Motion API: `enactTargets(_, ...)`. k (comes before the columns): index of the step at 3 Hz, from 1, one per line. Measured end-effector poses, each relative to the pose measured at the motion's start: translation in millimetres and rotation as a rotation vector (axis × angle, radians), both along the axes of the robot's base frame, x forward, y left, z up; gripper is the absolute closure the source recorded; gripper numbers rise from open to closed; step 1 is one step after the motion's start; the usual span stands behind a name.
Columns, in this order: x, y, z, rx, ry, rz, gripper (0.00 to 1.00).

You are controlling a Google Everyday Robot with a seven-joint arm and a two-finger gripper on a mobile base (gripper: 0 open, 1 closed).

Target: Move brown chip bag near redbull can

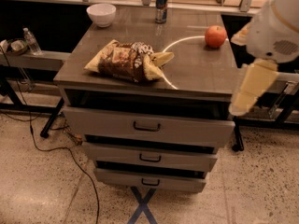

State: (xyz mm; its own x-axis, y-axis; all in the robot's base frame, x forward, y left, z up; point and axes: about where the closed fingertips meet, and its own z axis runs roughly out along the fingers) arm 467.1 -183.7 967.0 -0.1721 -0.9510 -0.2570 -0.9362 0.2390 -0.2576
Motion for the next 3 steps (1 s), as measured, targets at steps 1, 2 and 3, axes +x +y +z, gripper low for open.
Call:
enactTargets(1, 42, 52, -11, 0.06, -0.034, 0.063, 0.0)
enactTargets(2, 82, 117, -9, 0.128, -0.092, 0.128, 0.0)
enactTargets(3, 82, 117, -9, 0.128, -0.092, 0.128, 0.0)
